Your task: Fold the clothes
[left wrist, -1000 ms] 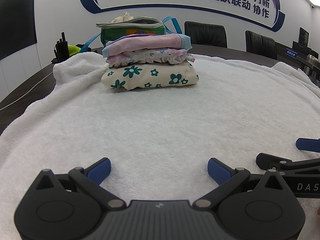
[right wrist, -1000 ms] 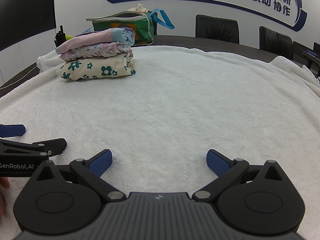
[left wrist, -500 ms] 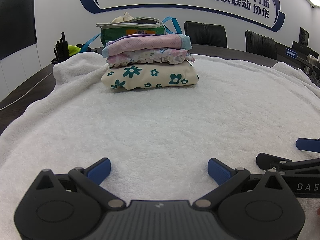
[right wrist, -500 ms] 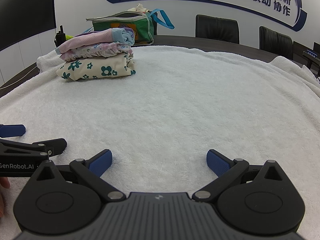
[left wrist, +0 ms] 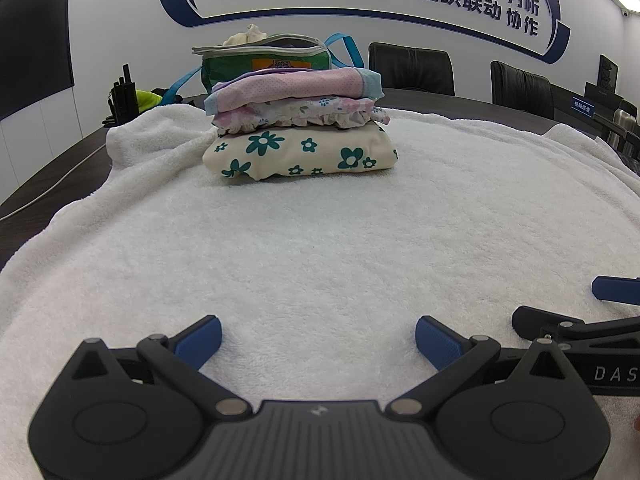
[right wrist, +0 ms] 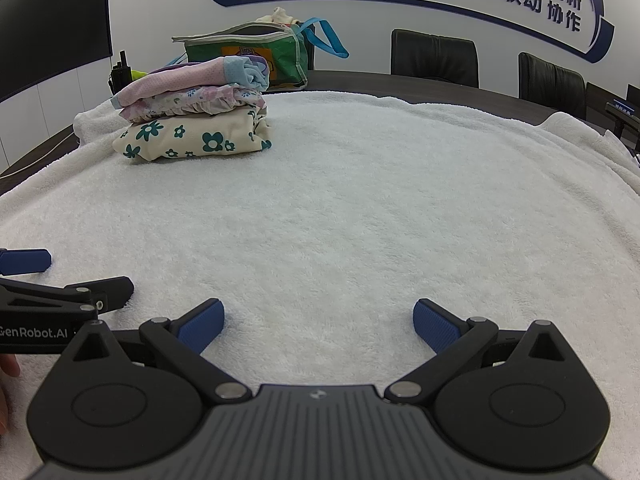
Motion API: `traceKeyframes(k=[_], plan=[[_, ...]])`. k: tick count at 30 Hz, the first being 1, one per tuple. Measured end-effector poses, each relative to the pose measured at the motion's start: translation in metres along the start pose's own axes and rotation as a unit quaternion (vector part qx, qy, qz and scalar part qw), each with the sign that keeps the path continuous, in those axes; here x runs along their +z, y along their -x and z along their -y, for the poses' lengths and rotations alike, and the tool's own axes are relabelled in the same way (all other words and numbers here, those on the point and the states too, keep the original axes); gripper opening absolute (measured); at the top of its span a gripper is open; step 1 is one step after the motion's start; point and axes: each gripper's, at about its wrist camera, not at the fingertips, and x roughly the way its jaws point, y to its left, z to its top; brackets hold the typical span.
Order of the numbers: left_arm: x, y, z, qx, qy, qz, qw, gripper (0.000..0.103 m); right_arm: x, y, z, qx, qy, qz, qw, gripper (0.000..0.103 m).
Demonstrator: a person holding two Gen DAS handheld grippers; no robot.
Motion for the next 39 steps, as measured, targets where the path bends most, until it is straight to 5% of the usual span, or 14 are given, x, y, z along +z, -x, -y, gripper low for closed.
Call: traceKeyframes(k=[39], plan=[[0.0048,-0.0007,-0.0055,0.0,0.0,-0.001,1.0,0.103,0.0003,0.0006,-0.0004,-0.001,0.001,-0.001,1.0,0.102]])
